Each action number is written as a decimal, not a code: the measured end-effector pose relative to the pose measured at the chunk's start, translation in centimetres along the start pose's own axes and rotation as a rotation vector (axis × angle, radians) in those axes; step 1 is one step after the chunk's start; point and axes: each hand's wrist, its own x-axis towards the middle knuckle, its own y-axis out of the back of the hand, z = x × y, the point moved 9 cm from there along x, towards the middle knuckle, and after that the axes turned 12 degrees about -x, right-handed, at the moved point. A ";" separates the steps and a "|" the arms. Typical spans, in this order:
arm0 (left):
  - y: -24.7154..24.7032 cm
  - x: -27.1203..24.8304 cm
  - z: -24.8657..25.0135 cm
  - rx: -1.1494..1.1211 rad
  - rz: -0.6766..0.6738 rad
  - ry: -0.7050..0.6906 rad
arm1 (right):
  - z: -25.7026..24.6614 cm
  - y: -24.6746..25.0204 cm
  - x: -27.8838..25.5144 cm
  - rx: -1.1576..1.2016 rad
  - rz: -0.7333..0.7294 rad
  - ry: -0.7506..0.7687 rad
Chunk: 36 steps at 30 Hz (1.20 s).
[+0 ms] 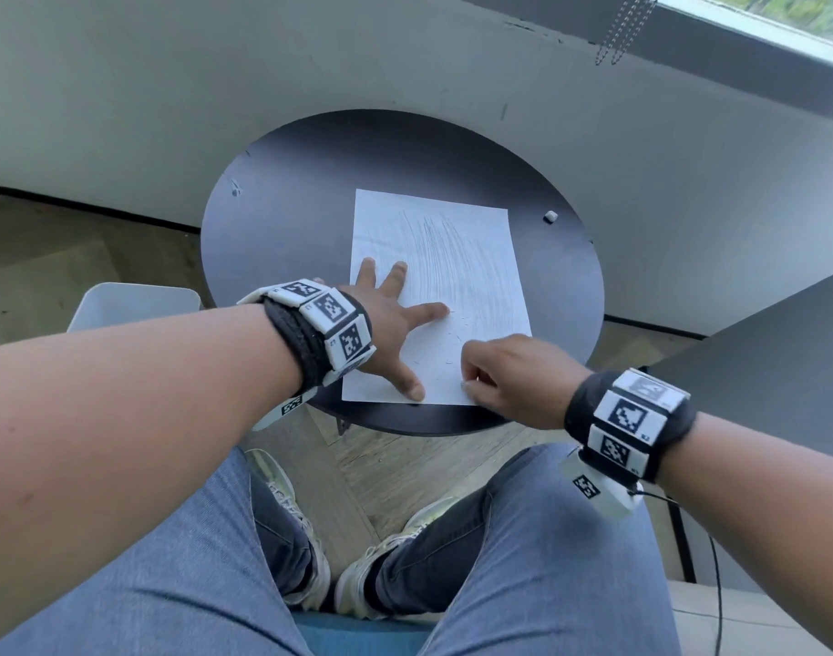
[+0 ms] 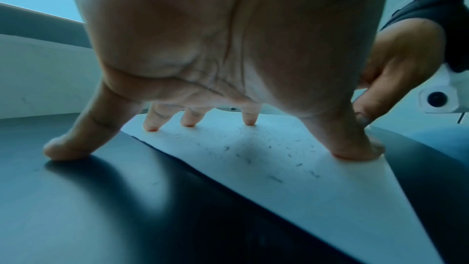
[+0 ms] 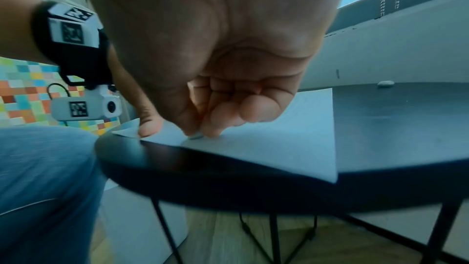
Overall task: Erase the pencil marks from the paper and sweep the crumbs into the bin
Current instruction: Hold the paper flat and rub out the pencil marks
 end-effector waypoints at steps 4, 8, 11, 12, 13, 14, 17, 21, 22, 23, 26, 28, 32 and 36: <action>0.4 0.0 0.8 0.064 -0.004 0.008 | 3.6 1.3 3.6 0.004 0.045 -0.119; 0.8 0.5 1.2 0.154 0.026 -0.018 | 7.3 2.5 6.4 0.009 0.078 -0.257; 0.7 0.6 1.1 0.123 0.005 -0.011 | 6.0 2.3 5.4 0.007 0.082 -0.211; 0.6 0.6 1.1 0.111 -0.004 -0.007 | 4.9 2.0 4.5 0.010 0.078 -0.169; 0.5 0.6 1.1 0.105 -0.011 -0.005 | 3.7 1.6 3.4 0.010 0.070 -0.121; 0.4 0.7 1.1 0.101 -0.016 -0.005 | 2.4 1.2 2.4 0.007 0.059 -0.069; 0.4 0.7 1.3 0.104 -0.024 -0.003 | 0.1 0.3 0.4 -0.011 0.028 0.044; 0.5 0.7 1.8 0.127 -0.034 -0.003 | 2.7 1.2 2.5 0.047 0.026 -0.051; 0.6 0.7 1.9 0.129 -0.035 -0.002 | 4.0 1.5 3.4 0.080 0.038 -0.110; 0.6 0.7 1.9 0.131 -0.036 0.000 | 5.2 2.0 4.2 0.105 0.054 -0.166; 0.7 0.7 1.9 0.109 -0.045 0.000 | 7.1 2.6 5.3 0.120 0.086 -0.262; 0.7 0.5 1.9 0.094 -0.052 -0.003 | 6.6 2.4 4.9 0.097 0.083 -0.257; 0.9 0.4 2.0 0.070 -0.056 0.007 | 2.5 0.8 1.4 0.046 0.065 -0.115; 0.4 0.6 2.3 0.074 -0.029 0.007 | 0.2 0.2 -0.8 0.048 0.036 -0.011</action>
